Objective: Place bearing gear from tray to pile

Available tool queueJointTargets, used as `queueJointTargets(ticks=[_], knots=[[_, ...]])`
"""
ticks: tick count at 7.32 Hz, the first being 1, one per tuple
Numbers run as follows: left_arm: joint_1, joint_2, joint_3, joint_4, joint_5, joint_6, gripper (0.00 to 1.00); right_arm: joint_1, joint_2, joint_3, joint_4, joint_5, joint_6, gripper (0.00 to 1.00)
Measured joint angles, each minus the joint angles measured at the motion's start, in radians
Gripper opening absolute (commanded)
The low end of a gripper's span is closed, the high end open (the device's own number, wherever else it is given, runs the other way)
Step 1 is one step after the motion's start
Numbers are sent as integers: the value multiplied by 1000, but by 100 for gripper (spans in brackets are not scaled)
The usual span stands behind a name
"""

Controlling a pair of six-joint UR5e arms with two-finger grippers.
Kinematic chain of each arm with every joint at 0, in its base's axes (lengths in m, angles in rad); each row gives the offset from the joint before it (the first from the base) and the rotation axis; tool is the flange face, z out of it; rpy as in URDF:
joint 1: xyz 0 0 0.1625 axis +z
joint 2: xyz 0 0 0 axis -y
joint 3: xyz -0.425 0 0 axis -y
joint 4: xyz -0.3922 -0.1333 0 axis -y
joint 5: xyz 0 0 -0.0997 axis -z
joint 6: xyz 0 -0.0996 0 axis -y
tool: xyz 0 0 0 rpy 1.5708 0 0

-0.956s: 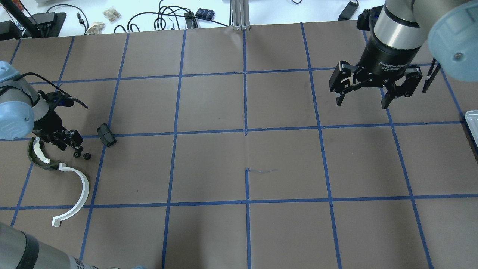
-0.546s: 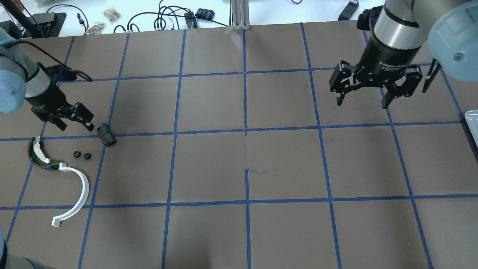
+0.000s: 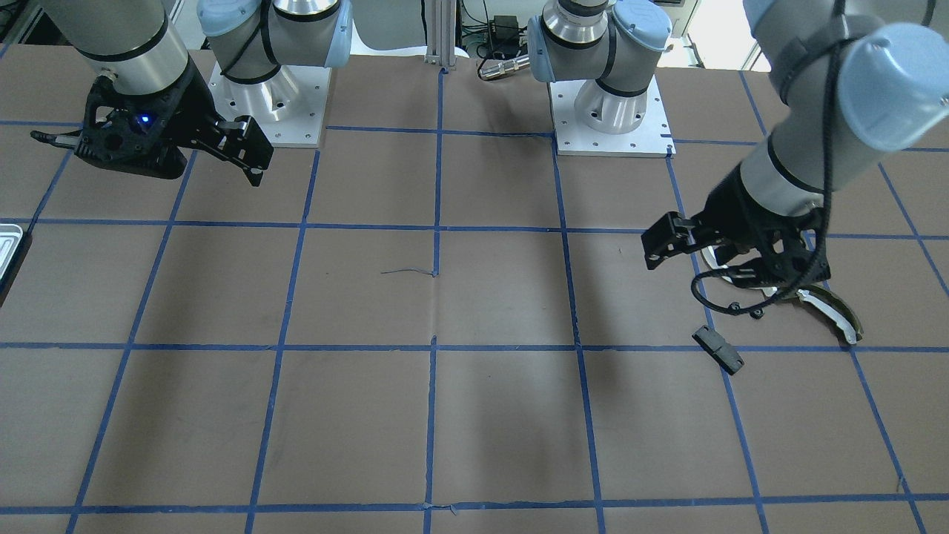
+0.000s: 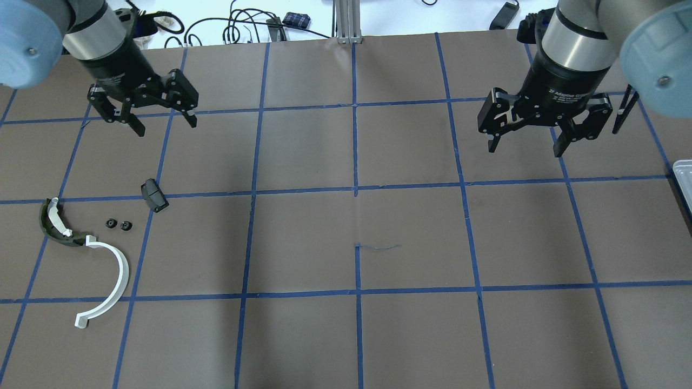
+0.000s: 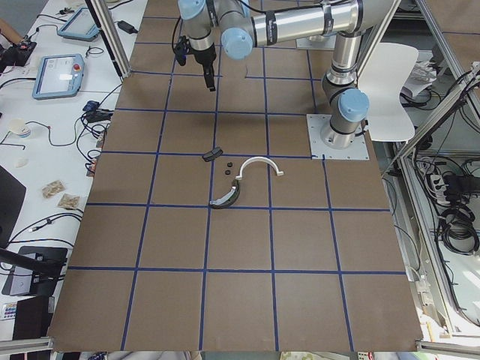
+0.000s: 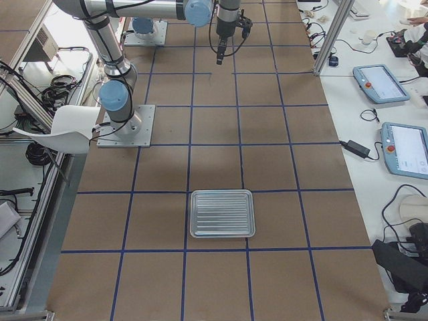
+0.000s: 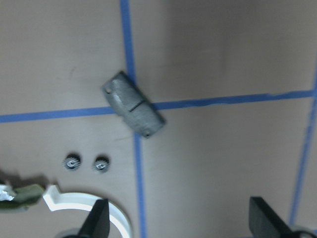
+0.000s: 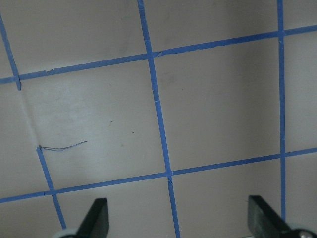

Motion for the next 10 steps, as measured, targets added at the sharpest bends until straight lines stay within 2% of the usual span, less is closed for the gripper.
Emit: queueJointTargets(ticks=[3,8,10], knots=[[-118,64,-1,5,8,-100,100,-1,0,0,0,-5,-1,100],[-135,102,-39,59,8,-119,100,-2,0,-3,0,2,0,100],[-136,125,-77,81,10,-119,100,0,-3,-13,-2,33,-6,100]])
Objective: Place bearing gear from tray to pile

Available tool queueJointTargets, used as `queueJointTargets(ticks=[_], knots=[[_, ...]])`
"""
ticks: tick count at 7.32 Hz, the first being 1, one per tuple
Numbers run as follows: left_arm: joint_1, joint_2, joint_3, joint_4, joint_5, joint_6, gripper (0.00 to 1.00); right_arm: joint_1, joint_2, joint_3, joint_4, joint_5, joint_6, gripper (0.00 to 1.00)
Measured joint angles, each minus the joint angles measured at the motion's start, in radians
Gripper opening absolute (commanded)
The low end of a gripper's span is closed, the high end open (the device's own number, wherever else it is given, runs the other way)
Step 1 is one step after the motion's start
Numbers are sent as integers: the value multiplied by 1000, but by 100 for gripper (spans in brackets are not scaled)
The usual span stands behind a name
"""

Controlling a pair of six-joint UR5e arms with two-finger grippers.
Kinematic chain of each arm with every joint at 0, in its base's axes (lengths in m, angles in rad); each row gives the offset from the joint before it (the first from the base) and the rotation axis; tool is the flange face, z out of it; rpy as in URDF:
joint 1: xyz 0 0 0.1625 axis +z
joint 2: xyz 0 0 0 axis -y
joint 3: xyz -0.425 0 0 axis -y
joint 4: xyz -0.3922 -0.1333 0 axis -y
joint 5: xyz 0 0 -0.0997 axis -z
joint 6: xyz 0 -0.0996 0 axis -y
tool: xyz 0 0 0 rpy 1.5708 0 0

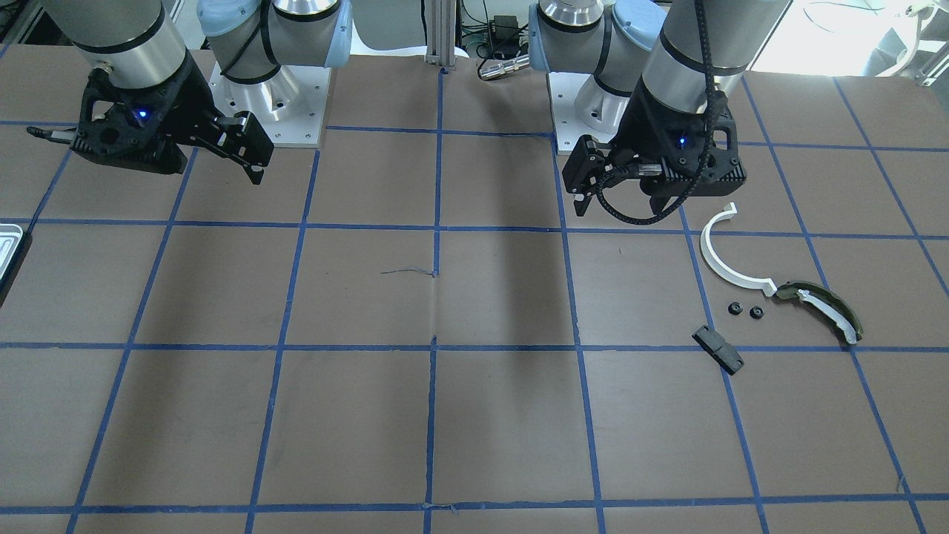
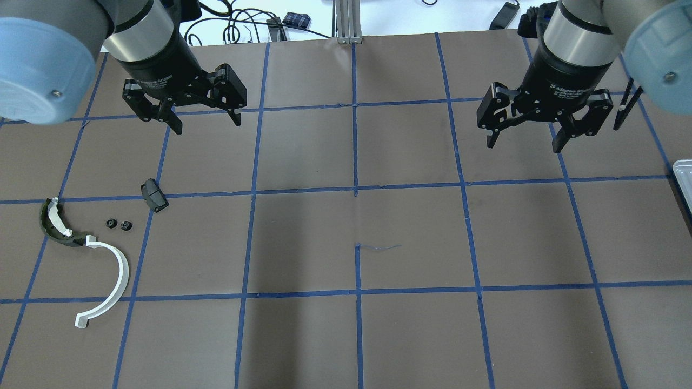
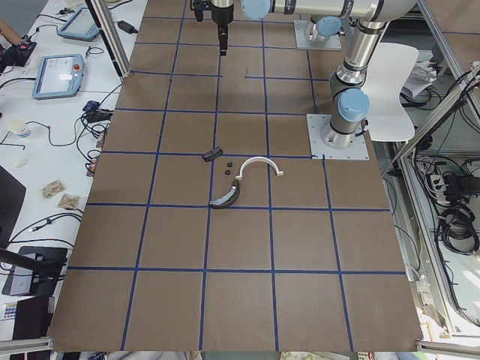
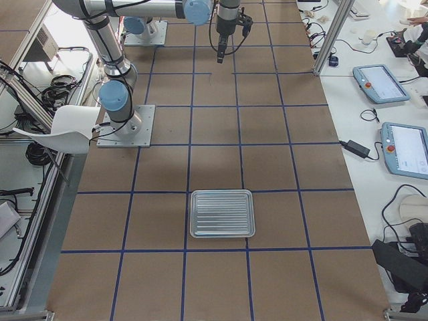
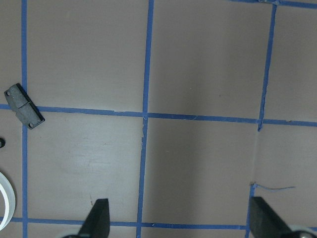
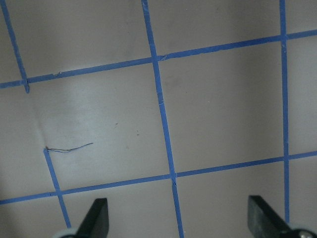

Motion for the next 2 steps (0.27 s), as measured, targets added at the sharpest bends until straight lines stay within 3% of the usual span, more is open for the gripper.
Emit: queueJointTargets(ticks=[2], knots=[[1,14,-44,81,2,17,100,-1,0,2,-2,41,-11,100]])
